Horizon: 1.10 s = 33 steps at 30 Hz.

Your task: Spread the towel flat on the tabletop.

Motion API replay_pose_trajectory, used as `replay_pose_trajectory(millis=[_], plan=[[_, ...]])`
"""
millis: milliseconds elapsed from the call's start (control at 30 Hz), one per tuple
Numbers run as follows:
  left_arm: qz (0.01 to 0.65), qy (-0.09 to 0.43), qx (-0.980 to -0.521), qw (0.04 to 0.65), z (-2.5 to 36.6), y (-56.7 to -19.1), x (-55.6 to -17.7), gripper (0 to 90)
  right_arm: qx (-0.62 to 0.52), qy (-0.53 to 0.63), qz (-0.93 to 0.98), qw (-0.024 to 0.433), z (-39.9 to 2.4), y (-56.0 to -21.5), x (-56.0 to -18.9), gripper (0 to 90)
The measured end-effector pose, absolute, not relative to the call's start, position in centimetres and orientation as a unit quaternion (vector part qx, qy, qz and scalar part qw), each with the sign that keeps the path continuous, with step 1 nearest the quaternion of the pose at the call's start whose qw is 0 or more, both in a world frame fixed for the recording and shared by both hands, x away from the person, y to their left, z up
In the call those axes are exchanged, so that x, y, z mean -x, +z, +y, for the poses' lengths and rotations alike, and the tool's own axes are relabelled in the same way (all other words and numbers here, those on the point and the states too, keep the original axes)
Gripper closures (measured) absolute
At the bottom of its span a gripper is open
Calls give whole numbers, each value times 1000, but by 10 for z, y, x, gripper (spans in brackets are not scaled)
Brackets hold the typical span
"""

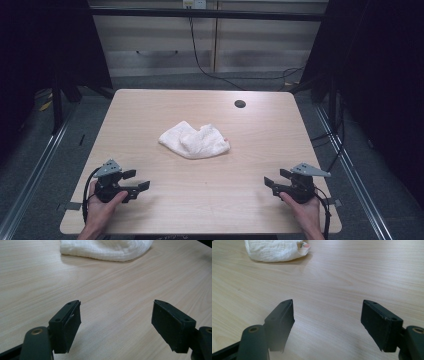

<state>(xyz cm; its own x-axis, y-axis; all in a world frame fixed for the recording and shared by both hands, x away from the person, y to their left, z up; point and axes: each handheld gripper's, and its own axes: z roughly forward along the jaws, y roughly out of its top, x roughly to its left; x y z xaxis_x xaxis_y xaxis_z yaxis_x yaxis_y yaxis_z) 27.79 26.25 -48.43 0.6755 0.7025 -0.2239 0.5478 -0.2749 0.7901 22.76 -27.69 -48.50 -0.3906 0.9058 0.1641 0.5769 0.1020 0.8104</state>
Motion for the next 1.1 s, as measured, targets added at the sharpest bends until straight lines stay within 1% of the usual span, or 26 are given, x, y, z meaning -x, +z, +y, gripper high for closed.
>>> replay_pose_trajectory(millis=[67,133,167,200,267,333,533,600,633,733,767,800,900,1100], plan=[[396,84,-792,456,262,-485,-279,234,-511,428,723,184,-273,-486,-230,263],[396,83,-792,457,263,-485,-279,233,-499,435,735,150,-270,-487,-233,280],[396,73,-789,464,263,-485,-280,232,-491,433,742,144,-267,-487,-234,301],[394,69,-790,465,263,-486,-281,232,-489,431,743,150,-265,-486,-234,302],[394,73,-790,464,263,-486,-280,233,-486,437,744,142,-261,-482,-234,327],[394,73,-790,464,263,-486,-280,232,-486,434,745,143,-259,-481,-234,347],[391,77,-791,464,265,-486,-277,232,-474,425,760,131,-252,-479,-237,348],[395,78,-788,466,265,-485,-278,232,-465,425,767,123,-247,-477,-238,338],[394,77,-789,466,265,-485,-278,233,-459,427,771,111,-245,-477,-240,328],[394,79,-790,463,264,-486,-280,234,-455,418,779,104,-240,-478,-241,318],[395,78,-789,463,263,-487,-280,233,-448,413,787,93,-236,-480,-244,320],[395,78,-789,463,263,-487,-280,233,-448,410,789,91,-234,-480,-245,321],[390,79,-791,465,262,-485,-279,233,-436,403,799,93,-228,-479,-253,375],[383,76,-792,470,263,-484,-278,233,-422,416,800,90,-216,-470,-276,377]])
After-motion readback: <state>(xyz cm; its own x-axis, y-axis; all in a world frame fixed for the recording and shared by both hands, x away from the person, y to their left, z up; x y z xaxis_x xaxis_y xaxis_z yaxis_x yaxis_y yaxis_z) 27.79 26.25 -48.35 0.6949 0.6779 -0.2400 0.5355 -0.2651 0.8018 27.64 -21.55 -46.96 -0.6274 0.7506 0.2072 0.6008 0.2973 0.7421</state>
